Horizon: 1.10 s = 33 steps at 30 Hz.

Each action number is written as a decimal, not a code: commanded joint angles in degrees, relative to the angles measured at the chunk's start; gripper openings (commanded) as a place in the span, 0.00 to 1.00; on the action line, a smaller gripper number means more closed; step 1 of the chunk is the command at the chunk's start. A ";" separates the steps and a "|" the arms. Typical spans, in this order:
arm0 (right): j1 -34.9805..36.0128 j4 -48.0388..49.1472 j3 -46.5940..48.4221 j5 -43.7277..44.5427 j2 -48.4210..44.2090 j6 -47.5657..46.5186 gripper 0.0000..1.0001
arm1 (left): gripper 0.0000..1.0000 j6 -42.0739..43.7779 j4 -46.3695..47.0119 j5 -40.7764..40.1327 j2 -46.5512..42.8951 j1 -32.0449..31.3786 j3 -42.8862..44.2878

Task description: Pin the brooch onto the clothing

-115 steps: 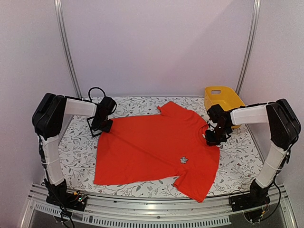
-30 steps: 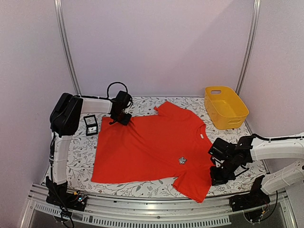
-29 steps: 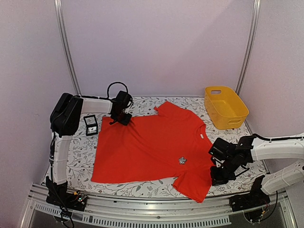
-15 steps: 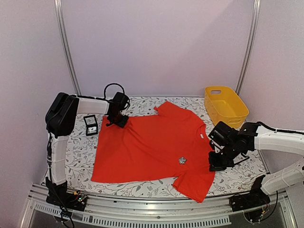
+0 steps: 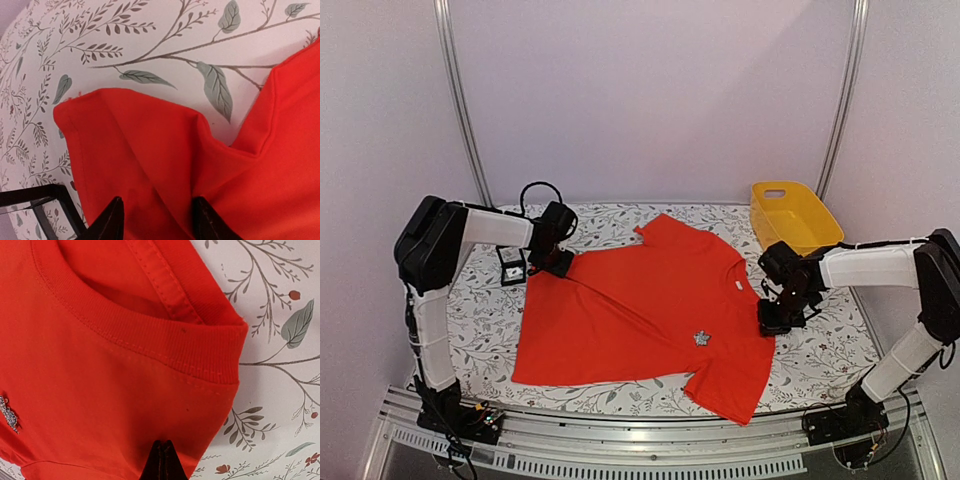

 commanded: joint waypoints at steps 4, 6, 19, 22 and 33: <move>-0.88 0.78 -0.09 -0.71 -0.82 -2.06 0.00 | 0.49 5.74 0.52 0.20 4.28 0.39 4.50; -0.88 -0.52 4.43 -1.21 -0.83 -4.54 0.00 | 0.49 5.49 -2.35 0.06 6.45 0.27 8.45; -4.84 -2.70 54.47 5.93 33.72 -21.88 0.22 | 0.70 4.86 -1.66 1.30 -5.35 1.04 3.54; -6.38 -2.82 65.59 7.84 41.99 -24.35 0.41 | 0.73 3.22 -2.14 1.58 -5.64 1.79 2.01; -7.20 -1.92 82.92 10.48 63.05 -36.48 0.55 | 0.76 2.63 -2.23 2.72 -1.14 3.98 3.12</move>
